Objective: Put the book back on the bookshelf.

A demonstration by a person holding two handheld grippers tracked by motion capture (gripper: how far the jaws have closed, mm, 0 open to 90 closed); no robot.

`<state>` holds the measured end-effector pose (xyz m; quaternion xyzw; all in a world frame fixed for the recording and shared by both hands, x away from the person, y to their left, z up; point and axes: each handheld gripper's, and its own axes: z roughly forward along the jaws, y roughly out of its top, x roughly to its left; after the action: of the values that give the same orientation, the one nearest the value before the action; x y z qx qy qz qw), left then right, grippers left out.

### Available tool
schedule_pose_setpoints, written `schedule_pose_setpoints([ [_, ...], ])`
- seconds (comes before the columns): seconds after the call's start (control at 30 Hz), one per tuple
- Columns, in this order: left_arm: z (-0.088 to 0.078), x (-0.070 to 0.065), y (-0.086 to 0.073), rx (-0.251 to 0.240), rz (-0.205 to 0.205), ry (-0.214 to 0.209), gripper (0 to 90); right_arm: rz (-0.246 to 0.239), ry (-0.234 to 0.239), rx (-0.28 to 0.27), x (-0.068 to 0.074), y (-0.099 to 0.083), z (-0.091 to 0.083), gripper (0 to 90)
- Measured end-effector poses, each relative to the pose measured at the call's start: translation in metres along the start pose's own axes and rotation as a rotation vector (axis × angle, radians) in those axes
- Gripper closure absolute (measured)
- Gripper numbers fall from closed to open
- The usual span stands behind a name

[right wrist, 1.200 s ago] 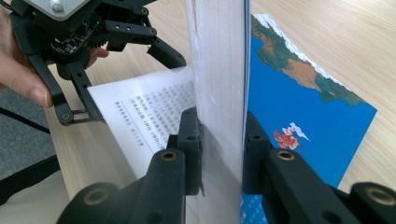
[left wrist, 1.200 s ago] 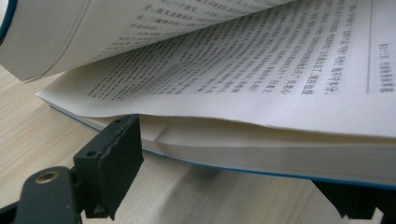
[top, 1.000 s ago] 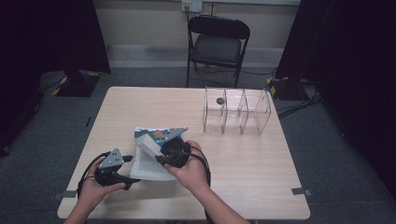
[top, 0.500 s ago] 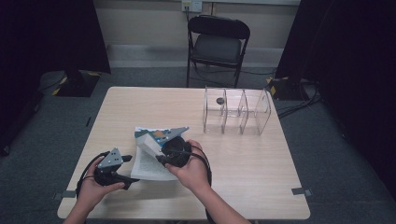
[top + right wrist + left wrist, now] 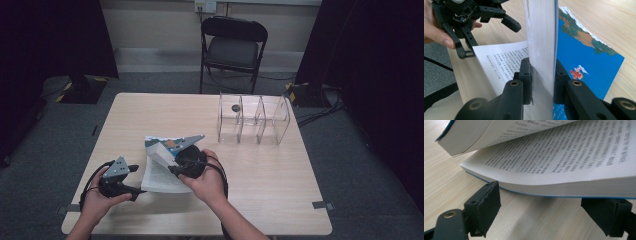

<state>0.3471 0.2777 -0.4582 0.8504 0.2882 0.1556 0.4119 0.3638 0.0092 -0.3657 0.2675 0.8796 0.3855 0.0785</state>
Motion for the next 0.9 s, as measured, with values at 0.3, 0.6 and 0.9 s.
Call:
schedule_pose_setpoints([
  [0.3, 0.001, -0.001, 0.001, -0.016, -0.009, -0.001, 15.5, -0.003, 0.002, 0.009, -0.001, 0.001, -0.001, 75.2],
  [0.6, 0.003, -0.003, 0.006, -0.033, 0.007, -0.021, 15.5, -0.013, 0.013, 0.029, -0.002, 0.003, -0.005, 75.2],
  [0.9, 0.001, -0.006, 0.014, -0.049, 0.041, -0.035, 14.8, -0.025, 0.03, 0.046, -0.003, 0.007, -0.013, 75.2],
])
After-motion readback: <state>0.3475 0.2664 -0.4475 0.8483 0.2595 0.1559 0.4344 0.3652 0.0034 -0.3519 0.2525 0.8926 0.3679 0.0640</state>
